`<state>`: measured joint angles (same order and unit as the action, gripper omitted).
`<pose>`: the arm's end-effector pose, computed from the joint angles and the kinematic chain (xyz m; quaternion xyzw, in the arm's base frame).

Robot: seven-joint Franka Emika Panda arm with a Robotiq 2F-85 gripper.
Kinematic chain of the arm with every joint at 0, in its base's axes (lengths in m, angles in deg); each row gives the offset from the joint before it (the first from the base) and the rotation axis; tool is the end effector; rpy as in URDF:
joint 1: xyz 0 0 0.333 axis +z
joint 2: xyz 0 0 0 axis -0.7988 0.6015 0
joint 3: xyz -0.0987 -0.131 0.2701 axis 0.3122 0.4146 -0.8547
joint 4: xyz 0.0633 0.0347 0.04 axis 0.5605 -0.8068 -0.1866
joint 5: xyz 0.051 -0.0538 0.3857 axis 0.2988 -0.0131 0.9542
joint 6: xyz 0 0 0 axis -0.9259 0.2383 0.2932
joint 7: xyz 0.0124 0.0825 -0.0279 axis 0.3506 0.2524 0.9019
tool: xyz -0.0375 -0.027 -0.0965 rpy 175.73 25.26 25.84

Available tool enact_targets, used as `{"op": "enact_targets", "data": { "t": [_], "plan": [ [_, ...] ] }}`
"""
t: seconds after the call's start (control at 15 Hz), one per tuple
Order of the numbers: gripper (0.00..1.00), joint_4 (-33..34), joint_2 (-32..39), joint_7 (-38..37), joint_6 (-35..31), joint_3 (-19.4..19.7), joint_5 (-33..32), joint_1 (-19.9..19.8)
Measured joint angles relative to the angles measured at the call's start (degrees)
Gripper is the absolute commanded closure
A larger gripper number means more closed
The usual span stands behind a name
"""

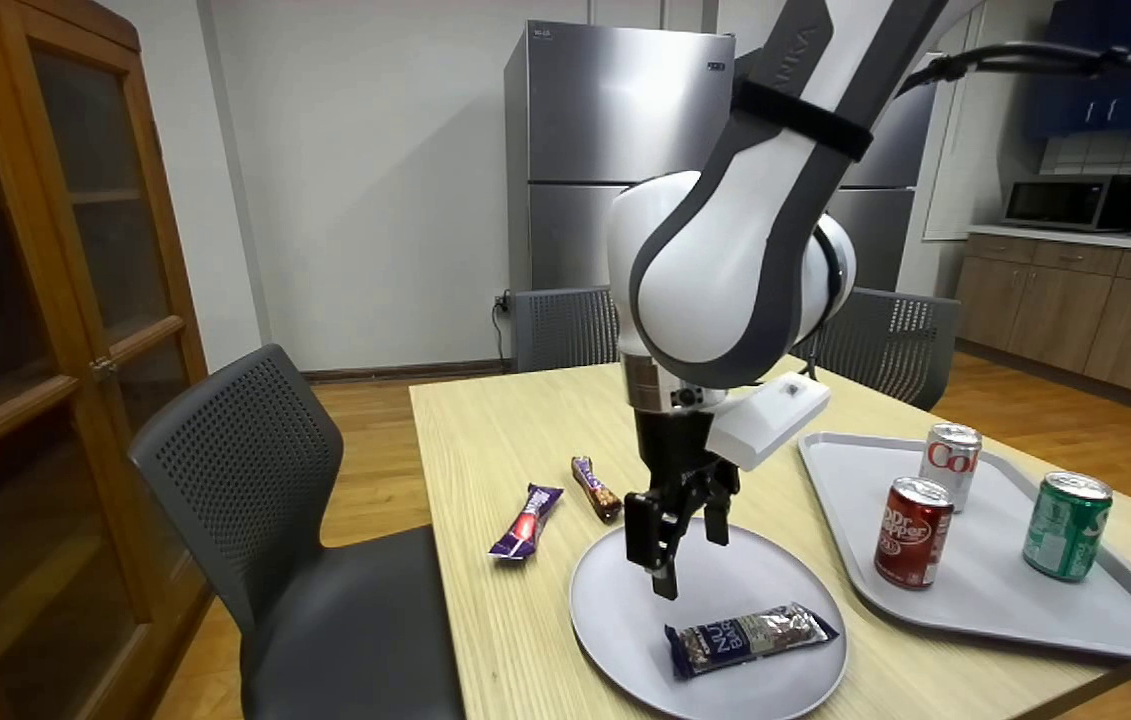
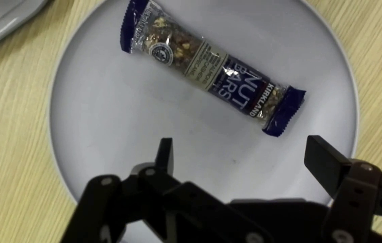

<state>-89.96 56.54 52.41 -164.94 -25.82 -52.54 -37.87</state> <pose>0.4639 0.1758 0.1372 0.9587 0.2713 -0.0732 0.0433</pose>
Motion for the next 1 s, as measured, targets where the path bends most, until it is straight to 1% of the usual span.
{"op": "enact_targets", "data": {
  "t": [0.33,0.67,1.0],
  "plan": [
    [0.00,-1.6,0.7,3.1,-2.4,0.0,-3.2,0.0],
    [0.00,-2.5,2.8,5.4,-5.5,0.4,-8.0,0.0],
    [0.00,-2.8,4.6,7.9,-6.1,0.4,-9.4,0.0]
  ]
}}
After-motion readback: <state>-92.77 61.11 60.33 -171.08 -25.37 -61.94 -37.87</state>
